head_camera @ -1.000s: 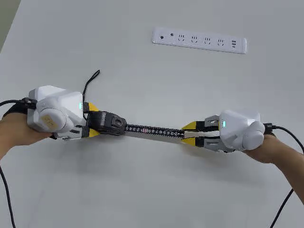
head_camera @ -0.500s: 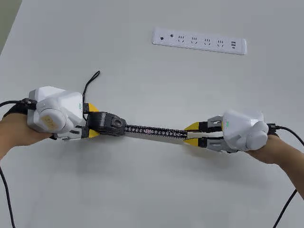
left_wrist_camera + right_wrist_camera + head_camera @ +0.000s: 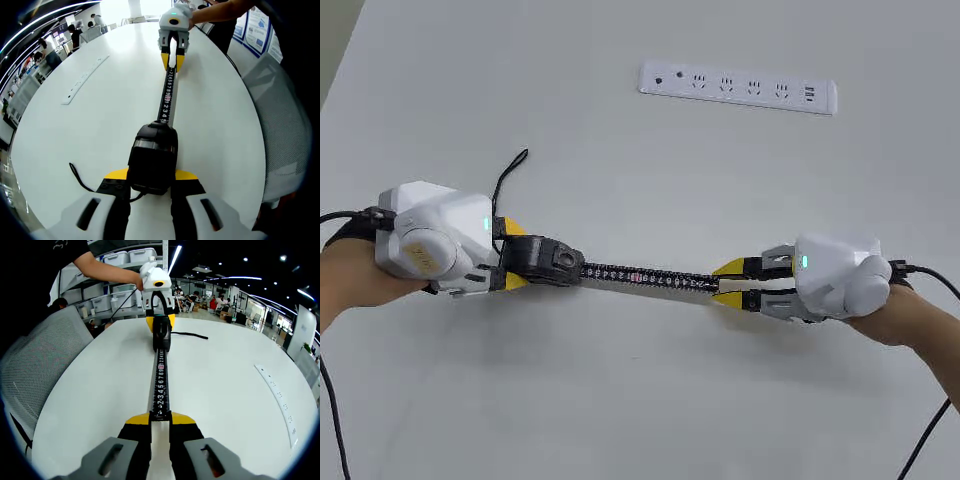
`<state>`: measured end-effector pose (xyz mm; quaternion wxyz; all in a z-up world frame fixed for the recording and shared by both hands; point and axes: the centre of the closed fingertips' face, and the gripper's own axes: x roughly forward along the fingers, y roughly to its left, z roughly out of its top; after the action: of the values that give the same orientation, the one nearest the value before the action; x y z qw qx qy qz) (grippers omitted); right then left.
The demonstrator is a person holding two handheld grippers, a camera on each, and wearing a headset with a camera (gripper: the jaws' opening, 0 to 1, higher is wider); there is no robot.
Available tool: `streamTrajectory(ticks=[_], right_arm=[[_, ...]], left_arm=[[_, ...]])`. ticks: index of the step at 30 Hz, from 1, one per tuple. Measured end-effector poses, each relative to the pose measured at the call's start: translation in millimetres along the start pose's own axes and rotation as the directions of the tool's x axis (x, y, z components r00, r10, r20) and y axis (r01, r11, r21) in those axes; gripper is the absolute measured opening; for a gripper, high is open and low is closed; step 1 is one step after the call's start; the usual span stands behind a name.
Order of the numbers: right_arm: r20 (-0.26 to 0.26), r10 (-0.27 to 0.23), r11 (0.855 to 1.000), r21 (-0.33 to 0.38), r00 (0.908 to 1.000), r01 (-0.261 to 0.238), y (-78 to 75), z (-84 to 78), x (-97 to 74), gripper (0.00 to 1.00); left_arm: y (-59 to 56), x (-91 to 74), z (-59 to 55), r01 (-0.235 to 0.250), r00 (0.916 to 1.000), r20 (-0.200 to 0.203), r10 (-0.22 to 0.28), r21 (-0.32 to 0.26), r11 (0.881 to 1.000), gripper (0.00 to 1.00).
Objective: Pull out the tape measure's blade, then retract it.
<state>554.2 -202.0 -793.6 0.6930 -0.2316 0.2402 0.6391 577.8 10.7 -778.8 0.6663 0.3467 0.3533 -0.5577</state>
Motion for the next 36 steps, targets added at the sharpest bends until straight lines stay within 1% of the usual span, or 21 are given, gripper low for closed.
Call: streamTrajectory(ticks=[13,25,36], right_arm=[[0.003,0.0,1.0,0.007,1.0,0.0,1.1,-0.6,-4.1,0.11],[0.002,0.001,1.0,0.007,1.0,-0.001,-0.3,-2.3,-5.7,0.11],[0.003,0.001,1.0,0.01,1.0,-0.001,-0.2,-3.6,-9.8,0.11]], left_arm=[[0.0,-0.3,-0.3,0.001,1.0,-0.004,-0.001,0.004,1.0,0.26],[0.3,-0.1,-0.2,0.005,1.0,0.002,-0.005,0.001,1.0,0.26],[0.3,-0.4,-0.5,0.005,1.0,-0.004,-0.005,0.002,1.0,0.26]])
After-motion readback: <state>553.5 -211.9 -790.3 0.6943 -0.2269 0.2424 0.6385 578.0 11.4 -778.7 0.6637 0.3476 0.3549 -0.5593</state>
